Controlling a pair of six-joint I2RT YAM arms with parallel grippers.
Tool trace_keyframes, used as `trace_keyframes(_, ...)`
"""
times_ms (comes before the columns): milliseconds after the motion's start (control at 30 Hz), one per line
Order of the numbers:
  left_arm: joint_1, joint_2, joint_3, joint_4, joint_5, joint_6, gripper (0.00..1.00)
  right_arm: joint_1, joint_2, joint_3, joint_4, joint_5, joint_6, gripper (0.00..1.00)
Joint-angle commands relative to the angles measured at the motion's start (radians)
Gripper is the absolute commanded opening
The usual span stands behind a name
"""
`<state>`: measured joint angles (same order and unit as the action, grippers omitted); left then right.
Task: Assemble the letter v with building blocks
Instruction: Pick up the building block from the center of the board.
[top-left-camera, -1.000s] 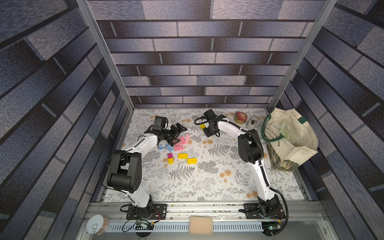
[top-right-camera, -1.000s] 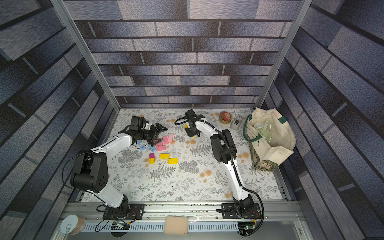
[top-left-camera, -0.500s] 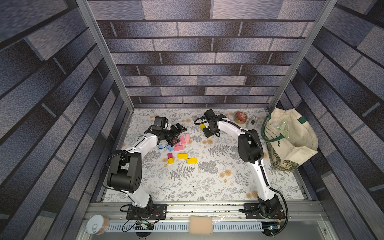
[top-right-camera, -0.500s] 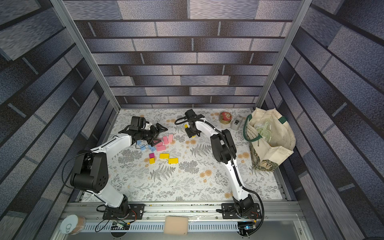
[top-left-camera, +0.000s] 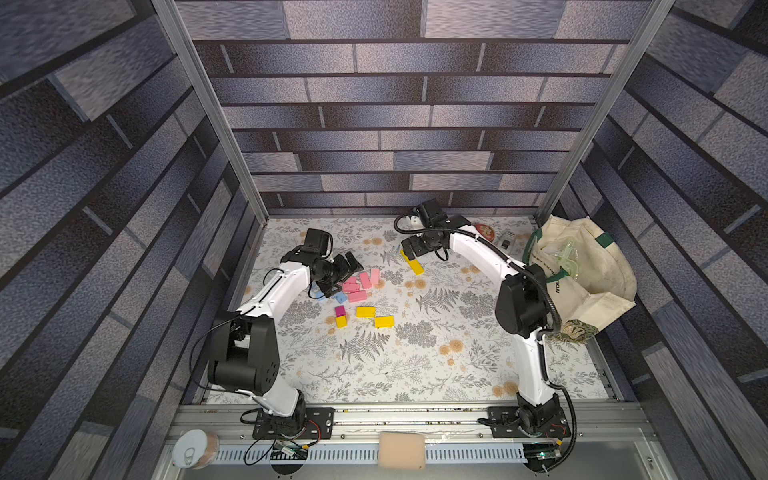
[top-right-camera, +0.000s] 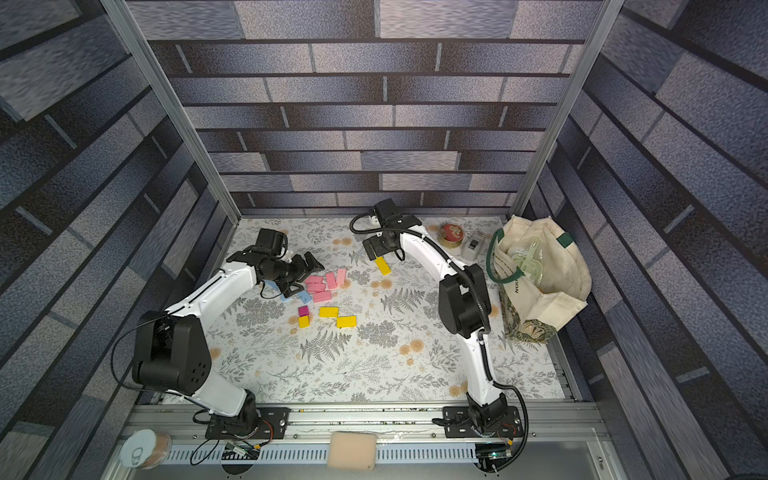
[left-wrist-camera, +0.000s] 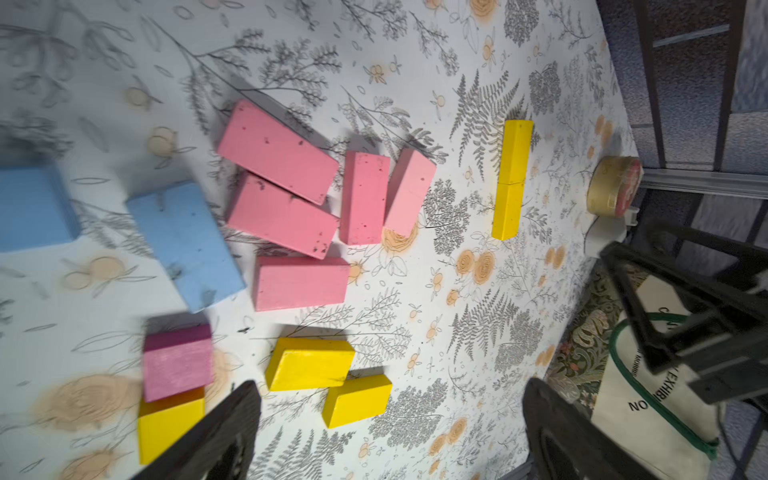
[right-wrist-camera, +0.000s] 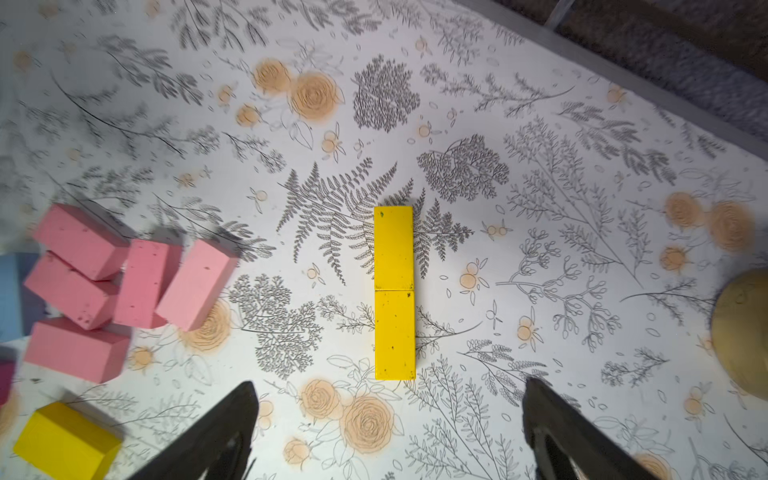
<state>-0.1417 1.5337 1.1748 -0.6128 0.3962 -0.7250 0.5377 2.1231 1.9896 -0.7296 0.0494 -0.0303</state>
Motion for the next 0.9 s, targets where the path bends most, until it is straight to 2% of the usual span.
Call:
trace_keyframes(0,0.008,-0.079,-0.030,-0.191,-0.137,0.111,1.00,0.004,-0.087,-0.073,0.021,-0.009,0.054,1.00)
trace_keyframes(167,-0.019,-0.113,-0.140,-0.230,-0.200,0.121,1.00,0.003,-0.235,-0.242,0.066,-0.014,0.110,1.00)
trace_keyframes(267,-0.067,-0.093,-0.166,-0.232,-0.257,0.108,1.00,0.002,-0.309,-0.361,0.101,-0.005,0.125,1.00)
trace_keyframes(333,-0.102,-0.071,-0.162,-0.233,-0.290,0.099,0.99,0.003,-0.350,-0.426,0.118,-0.008,0.129,1.00)
trace_keyframes(433,-0.165,-0.004,-0.128,-0.248,-0.410,0.103,0.95,0.002,-0.398,-0.509,0.146,-0.024,0.137,1.00)
trace_keyframes(633,-0.229,0.139,-0.065,-0.271,-0.493,0.089,0.87,0.002,-0.474,-0.623,0.193,-0.040,0.150,1.00)
trace_keyframes(767,-0.227,0.159,-0.092,-0.234,-0.498,0.057,0.81,0.001,-0.499,-0.649,0.203,-0.037,0.145,1.00)
trace_keyframes(867,-0.203,0.155,-0.146,-0.161,-0.445,0.032,0.73,0.001,-0.514,-0.664,0.215,-0.045,0.145,1.00)
